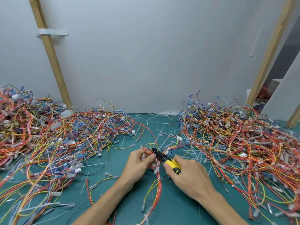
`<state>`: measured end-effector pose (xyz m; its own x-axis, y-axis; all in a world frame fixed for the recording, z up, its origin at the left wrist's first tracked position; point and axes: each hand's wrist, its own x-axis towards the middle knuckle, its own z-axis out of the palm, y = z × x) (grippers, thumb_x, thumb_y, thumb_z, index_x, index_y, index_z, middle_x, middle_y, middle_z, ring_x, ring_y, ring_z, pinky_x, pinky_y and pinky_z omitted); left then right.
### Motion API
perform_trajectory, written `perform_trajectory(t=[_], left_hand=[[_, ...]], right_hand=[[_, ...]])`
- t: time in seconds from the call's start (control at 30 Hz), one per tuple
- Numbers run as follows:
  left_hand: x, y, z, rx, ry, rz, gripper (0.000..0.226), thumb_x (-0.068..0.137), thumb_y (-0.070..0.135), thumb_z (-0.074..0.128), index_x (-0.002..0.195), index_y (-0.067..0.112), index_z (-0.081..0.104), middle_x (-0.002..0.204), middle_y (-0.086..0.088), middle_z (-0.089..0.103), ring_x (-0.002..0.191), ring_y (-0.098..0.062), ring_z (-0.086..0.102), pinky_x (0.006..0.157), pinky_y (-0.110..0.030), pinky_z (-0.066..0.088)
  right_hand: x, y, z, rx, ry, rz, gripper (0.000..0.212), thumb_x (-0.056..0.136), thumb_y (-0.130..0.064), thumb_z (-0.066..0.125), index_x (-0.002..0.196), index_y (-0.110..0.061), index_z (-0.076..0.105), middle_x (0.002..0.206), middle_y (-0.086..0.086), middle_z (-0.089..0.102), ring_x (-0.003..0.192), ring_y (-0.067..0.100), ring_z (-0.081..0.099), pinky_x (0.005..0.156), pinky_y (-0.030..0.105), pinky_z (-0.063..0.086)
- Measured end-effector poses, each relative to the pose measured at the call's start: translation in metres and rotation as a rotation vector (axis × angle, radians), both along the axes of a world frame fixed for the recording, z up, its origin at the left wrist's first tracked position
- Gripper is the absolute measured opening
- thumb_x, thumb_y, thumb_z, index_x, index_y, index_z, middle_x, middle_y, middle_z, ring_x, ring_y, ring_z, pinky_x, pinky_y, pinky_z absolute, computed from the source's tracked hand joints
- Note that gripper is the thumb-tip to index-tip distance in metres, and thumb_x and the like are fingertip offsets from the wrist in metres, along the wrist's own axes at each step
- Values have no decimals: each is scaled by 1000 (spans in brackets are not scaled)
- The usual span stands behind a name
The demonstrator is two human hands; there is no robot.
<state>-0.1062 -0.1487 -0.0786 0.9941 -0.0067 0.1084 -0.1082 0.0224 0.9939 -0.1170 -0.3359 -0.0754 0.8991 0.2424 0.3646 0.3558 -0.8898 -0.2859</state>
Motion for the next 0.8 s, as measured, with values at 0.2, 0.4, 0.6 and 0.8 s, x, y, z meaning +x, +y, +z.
perform_trajectory(t=[0.2, 0.4, 0.6, 0.8], left_hand=[[0, 5, -1, 193, -218, 181, 43, 90, 2, 63, 124, 22, 47, 121, 7, 50, 72, -13, 69, 66, -25, 57], [2, 6, -3, 521, -387, 236, 6, 89, 16, 68, 90, 22, 67, 107, 12, 58, 83, 1, 62, 63, -7, 42], [-3, 2, 3, 286, -119, 32, 24, 95, 30, 59, 87, 9, 65, 83, 4, 73, 84, -11, 68, 81, -29, 53], [-8, -9, 7, -45, 48, -147, 18, 91, 6, 64, 108, 0, 60, 89, -7, 71, 82, -14, 68, 76, -25, 56]], right_hand=[[0, 4, -3, -67, -25, -71, 63, 78, -77, 9, 79, -25, 44, 66, -4, 51, 74, 24, 60, 59, 36, 36], [1, 0, -3, 23, 4, -90, 60, 81, -77, 16, 75, -24, 44, 61, -5, 52, 68, 25, 55, 59, 36, 36], [0, -2, -2, 80, -8, -55, 57, 83, -76, 18, 75, -26, 42, 61, -3, 52, 62, 17, 50, 57, 36, 34], [1, -4, -1, 57, -25, -9, 50, 86, -73, 20, 78, -28, 40, 63, -5, 50, 65, 16, 50, 60, 35, 37]])
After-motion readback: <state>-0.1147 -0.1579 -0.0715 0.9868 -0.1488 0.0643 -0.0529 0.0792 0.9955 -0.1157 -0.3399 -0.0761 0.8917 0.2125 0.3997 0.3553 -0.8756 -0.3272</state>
